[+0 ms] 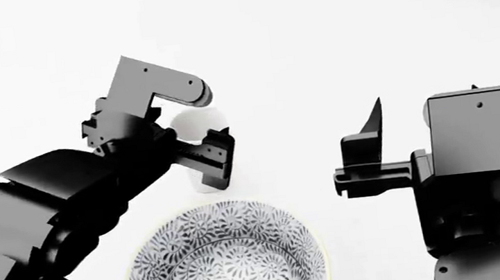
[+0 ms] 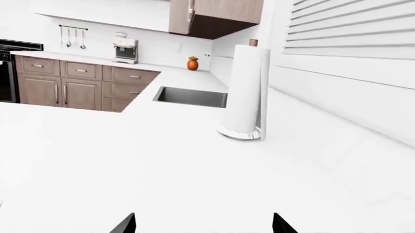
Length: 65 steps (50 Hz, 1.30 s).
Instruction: Place the cup inside the bowl on the dining table and move the bowl to any counter.
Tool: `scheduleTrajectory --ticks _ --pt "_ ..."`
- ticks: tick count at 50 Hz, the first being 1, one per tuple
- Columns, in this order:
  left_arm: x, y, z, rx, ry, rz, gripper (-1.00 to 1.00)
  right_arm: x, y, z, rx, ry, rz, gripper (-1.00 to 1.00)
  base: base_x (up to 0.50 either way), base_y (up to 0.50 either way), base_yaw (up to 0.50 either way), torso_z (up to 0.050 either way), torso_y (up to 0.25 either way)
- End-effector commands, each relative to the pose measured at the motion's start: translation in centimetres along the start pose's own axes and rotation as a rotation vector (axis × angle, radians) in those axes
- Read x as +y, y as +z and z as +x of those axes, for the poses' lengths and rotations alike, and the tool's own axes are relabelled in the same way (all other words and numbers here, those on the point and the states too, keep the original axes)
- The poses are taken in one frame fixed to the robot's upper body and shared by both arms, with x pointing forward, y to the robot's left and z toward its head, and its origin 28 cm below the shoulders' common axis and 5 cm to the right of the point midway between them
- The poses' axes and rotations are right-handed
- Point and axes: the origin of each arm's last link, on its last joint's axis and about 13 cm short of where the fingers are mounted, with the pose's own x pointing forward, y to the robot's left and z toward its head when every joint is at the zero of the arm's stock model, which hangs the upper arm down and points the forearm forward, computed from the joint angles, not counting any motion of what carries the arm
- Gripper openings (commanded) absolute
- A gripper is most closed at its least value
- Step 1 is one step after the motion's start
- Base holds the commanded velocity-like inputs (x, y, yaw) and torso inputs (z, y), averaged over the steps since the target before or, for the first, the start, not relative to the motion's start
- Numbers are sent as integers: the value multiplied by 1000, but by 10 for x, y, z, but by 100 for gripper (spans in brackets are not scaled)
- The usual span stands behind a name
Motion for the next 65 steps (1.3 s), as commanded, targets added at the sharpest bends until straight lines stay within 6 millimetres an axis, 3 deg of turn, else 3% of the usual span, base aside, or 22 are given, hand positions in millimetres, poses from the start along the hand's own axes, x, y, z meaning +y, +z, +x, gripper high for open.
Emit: scheduleTrajectory --ticks 1,8,17,18,32,41,49,53,54,59,65 --pt "6 -5 14 53 25 20 100 1 -1 0 6 5 3 100 0 0 0 0 0" --pt "3 -17 18 88 16 38 100 1 -1 0 3 7 5 100 0 0 0 0 0" --pt "2 -14 18 75 21 37 100 1 -2 1 7 7 5 100 0 0 0 0 0" --pt "2 -12 18 62 30 37 -100 1 -2 1 7 7 3 100 0 0 0 0 0" --pt "7 0 0 -38 80 -10 -100 1 -1 1 7 7 1 100 0 0 0 0 1" --pt "7 13 -47 -141 89 -6 -100 1 -1 0 6 6 2 100 0 0 0 0 0" --pt "-11 29 -112 -242 -14 84 -100 5 0 1 10 17 -8 100 0 0 0 0 0" --pt "-20 23 -132 -248 -73 99 -100 3 1 0 8 10 -6 100 0 0 0 0 0" --pt "-24 18 -143 -260 -90 99 -100 3 0 0 9 10 -7 100 0 0 0 0 0" --pt "-36 -2 -160 -232 -170 92 -100 4 0 0 12 10 -5 100 0 0 0 0 0" --pt "-39 -13 -167 -196 -213 95 -100 4 1 0 11 8 -10 100 0 0 0 0 0"
